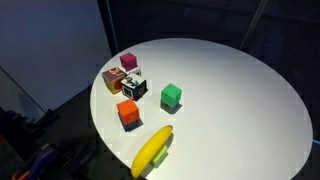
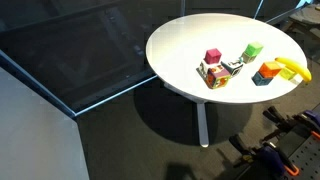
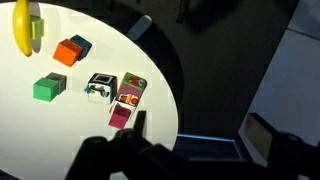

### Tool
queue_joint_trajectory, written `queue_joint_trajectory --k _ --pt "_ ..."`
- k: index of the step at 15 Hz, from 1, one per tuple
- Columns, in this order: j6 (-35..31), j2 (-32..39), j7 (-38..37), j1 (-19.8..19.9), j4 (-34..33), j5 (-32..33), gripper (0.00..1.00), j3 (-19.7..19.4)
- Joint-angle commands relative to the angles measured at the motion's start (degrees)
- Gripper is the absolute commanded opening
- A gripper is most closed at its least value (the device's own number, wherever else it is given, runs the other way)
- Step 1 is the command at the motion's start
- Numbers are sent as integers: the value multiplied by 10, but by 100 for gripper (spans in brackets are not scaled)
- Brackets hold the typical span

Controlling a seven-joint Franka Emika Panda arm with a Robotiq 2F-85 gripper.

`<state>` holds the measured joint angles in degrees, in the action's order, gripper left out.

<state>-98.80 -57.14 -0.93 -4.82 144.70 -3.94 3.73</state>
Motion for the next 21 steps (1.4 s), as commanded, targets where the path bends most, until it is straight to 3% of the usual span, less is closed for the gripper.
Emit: queue_joint_trajectory --k 1,10,17,21 --pt "1 0 2 2 -1 -1 100 1" --pt "-8 35 -10 16 -23 0 100 -2" --pt "-5 157 -56 69 -99 0 100 -15" --pt "4 228 -62 76 -139 -6 100 -28"
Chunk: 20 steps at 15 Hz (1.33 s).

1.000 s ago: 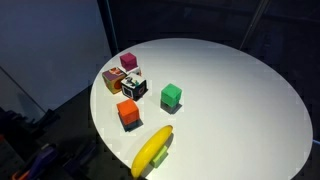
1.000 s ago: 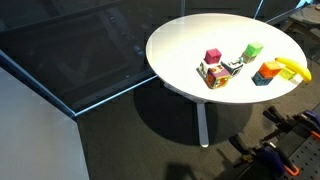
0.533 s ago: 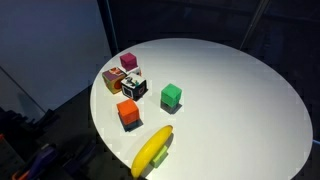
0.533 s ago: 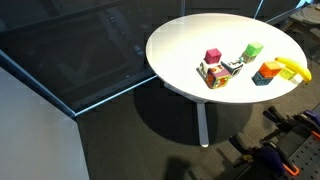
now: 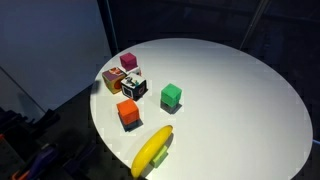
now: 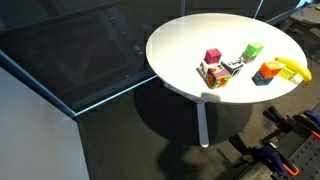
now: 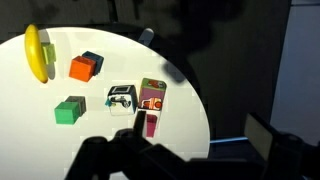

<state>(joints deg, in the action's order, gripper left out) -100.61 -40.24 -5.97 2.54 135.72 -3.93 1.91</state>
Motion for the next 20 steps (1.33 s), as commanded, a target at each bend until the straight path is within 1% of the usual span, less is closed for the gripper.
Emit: queue_joint_trajectory --k 1,5,13,15,20 --pt "17 73 -5 1 -55 -6 100 -14" --pt "-9 116 9 -1 -68 -3 100 -21" --pt "-132 183 17 0 -52 -9 100 -34" --pt "-147 202 16 1 -52 -10 100 -38" --pt "-135 252 4 5 -60 -4 100 -42"
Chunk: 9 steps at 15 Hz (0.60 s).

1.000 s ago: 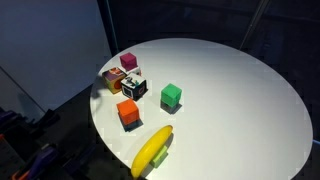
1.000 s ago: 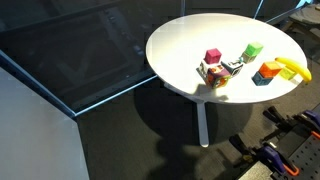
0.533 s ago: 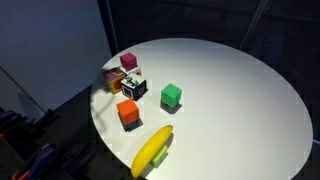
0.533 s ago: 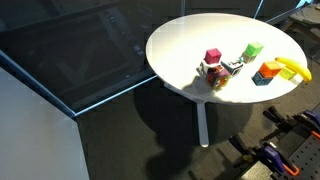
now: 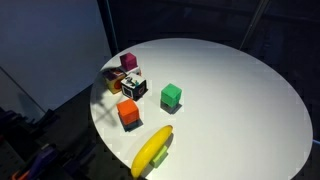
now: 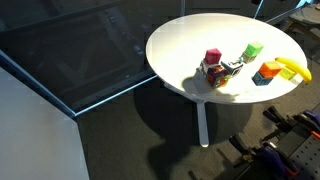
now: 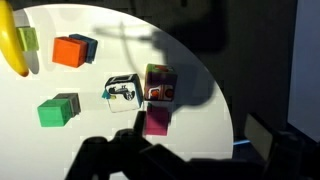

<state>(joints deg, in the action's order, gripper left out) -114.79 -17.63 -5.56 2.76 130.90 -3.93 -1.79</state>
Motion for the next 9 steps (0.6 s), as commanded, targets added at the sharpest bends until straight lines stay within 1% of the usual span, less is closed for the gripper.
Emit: queue_joint_trajectory --k 1,5,9 --pt "4 33 2 3 -12 -4 100 -7" --pt "-20 52 4 7 -10 2 100 -11" --pt "-17 52 0 3 -1 0 100 -9"
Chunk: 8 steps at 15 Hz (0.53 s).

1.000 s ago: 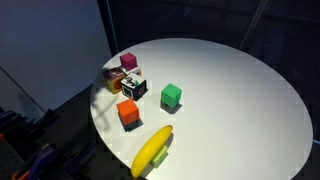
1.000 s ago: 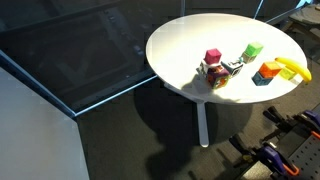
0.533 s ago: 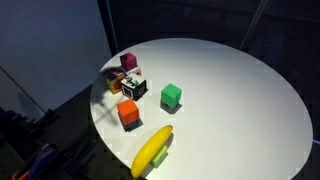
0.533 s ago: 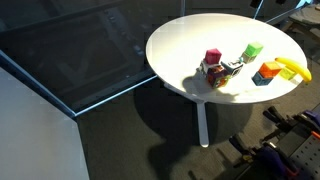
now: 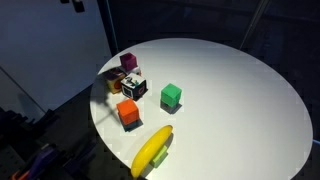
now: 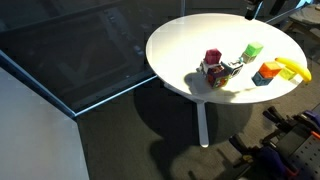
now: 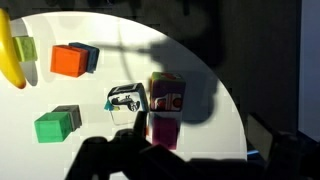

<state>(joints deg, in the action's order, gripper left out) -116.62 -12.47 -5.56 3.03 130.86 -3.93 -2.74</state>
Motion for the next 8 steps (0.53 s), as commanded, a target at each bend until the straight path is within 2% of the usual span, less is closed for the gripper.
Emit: queue_joint_trajectory --k 1,8 --pt "1 1 0 1 -1 0 100 1" --pt "-22 12 11 3 8 -2 100 -4"
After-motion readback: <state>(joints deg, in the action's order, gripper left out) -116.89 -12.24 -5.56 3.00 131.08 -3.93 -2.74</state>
